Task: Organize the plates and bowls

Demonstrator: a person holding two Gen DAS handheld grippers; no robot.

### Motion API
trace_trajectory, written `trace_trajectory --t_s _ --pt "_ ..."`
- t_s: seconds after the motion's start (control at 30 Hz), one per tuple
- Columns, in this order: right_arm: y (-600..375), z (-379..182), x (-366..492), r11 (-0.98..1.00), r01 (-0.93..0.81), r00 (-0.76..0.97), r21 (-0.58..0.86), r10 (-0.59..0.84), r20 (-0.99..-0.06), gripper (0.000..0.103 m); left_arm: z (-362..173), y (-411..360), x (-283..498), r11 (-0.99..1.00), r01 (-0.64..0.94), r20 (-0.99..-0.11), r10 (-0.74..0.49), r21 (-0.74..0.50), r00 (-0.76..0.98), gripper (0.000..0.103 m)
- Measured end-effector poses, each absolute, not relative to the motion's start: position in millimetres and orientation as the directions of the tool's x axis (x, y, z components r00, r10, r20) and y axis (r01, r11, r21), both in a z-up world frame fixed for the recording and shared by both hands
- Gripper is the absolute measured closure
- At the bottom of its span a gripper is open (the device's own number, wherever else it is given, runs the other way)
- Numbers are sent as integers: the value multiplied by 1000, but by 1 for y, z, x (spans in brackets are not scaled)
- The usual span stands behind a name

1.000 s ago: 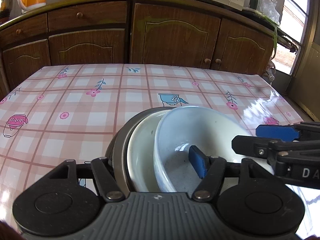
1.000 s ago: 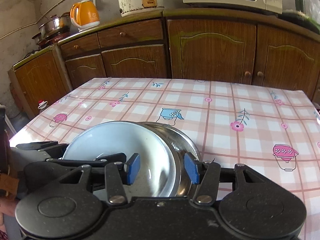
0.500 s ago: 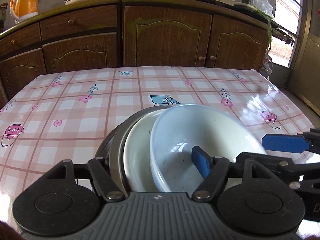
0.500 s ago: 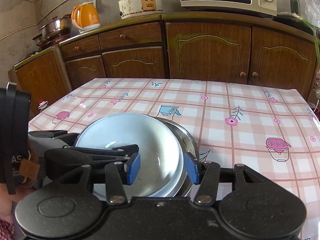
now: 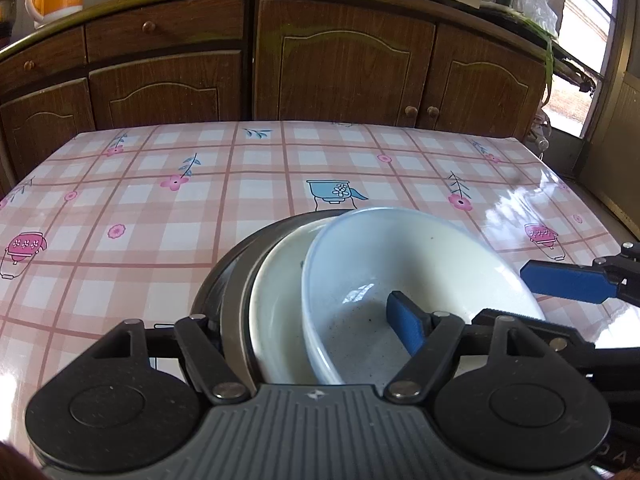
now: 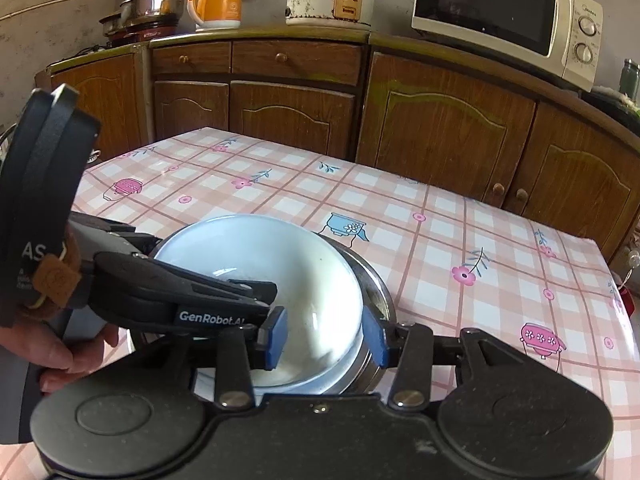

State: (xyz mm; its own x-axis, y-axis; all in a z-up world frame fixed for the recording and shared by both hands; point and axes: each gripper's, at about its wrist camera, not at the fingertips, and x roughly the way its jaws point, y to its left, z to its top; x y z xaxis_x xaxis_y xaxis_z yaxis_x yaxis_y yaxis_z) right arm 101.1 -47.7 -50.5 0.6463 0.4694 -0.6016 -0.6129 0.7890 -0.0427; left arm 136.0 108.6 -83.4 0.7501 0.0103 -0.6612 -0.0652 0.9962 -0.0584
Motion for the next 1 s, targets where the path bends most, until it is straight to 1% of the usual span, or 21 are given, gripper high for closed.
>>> trace_trajectory --t_s 0.13,0.2,0.23,0.3,0.37,0.43,0.5,0.6,0.63,0.67,0.7,0.77,0.8,0.9,0.93,1.0 --pt "-56 -48 104 834 -551 657 24 451 -604 51 -82 103 135 999 -49 -658 26 -16 752 24" --pt "-51 -53 106 849 -528 656 -2 406 -636 50 -83 106 136 998 -56 -666 22 -30 745 23" --pt "-47 -58 109 850 -527 633 -6 389 -669 55 -84 107 137 998 -59 -670 20 -35 742 23" --pt "-50 -63 116 864 -500 606 55 394 -691 54 -84 110 138 996 -63 -675 9 -56 738 23" --pt "-56 -68 125 878 -462 571 125 403 -715 54 -83 109 138 997 -60 -673 13 -47 739 23" --pt "-58 -69 129 886 -444 562 132 390 -729 53 -81 105 137 998 -54 -667 29 -16 745 25" --pt "-58 -69 130 885 -449 555 124 386 -737 52 -81 105 139 998 -56 -672 30 -17 740 25" --pt "-60 -71 134 897 -425 558 124 367 -745 37 -80 105 138 998 -60 -673 34 -15 739 26" --pt "-62 -73 136 901 -416 560 127 363 -745 32 -79 102 137 998 -65 -666 63 22 744 22" --pt "-63 -75 135 901 -415 558 127 363 -746 31 -78 98 135 996 -63 -653 93 69 752 23" --pt "-63 -75 133 901 -417 565 119 360 -742 31 -77 94 134 992 -52 -644 112 112 757 26" --pt "-54 -73 126 901 -430 604 51 329 -726 32 -77 98 135 993 -53 -659 108 103 744 27" --pt "-52 -72 125 900 -433 608 40 325 -724 32 -78 102 135 994 -59 -666 104 90 739 26" --pt "-48 -72 126 892 -448 589 64 348 -729 32 -78 106 134 993 -71 -677 118 96 727 29" --pt "-46 -72 126 892 -449 595 51 341 -728 32 -78 106 133 992 -69 -677 121 103 726 31" --pt "-43 -71 126 890 -453 595 43 338 -729 32 -77 106 131 992 -73 -681 126 105 721 32"
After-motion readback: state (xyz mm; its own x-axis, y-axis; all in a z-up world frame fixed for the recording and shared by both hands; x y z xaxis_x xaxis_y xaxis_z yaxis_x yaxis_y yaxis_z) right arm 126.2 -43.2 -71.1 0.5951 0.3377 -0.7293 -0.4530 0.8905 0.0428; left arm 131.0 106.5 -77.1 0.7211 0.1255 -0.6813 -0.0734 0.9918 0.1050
